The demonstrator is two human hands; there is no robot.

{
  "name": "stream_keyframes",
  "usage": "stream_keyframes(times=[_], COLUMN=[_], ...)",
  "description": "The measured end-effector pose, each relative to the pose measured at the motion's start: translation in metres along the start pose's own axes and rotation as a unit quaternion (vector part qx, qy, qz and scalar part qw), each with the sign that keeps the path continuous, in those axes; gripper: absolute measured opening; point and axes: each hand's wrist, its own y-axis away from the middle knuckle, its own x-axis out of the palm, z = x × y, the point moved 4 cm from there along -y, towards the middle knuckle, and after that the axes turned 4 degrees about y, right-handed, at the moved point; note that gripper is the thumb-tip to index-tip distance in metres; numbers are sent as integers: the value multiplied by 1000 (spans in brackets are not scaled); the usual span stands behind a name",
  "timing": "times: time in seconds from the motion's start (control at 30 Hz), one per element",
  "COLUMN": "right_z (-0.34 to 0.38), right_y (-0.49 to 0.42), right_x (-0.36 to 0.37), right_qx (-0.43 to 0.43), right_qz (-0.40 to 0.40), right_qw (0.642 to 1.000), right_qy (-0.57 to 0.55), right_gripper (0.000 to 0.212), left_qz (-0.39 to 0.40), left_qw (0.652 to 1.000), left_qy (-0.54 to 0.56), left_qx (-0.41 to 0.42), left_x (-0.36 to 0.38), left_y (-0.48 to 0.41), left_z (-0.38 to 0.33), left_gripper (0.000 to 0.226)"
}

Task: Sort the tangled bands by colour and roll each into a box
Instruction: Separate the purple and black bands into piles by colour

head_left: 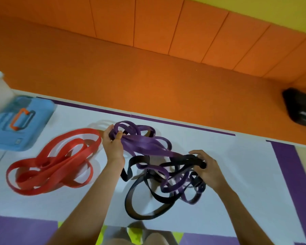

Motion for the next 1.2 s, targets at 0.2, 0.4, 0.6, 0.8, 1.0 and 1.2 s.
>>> stream_keyframes(times=[0.2, 0.4, 0.6, 0.8, 1.0, 1.2], right_z=[-16, -30, -15, -4, -2, 11], right_y=[15, 22, 15, 5, -9, -28], right_x=[44, 89, 102, 95, 61, 18], right_qx=[17, 44, 31, 60, 89, 79], right_qz=[166, 263, 187, 61, -14, 1], right_qw=[984, 926, 959, 995, 985, 931], right_qy=[68, 266, 211, 52, -145, -356], right_gripper=[72, 65, 86, 39, 49, 64], left_qz=[33, 31, 16, 17, 8, 0], left_qw=[999, 998, 999, 997, 998, 998], left_qy=[-30, -47, -48, -67, -57, -51], left_qx=[31, 24, 13, 25, 39, 34], left_x=[-6, -9, -11, -10, -3, 11], left_y=[-2, -3, -6, -9, -10, -5], left_z=[-8, -9, -10, -14, -16, -11], left_gripper=[49, 38, 37, 36, 34, 32])
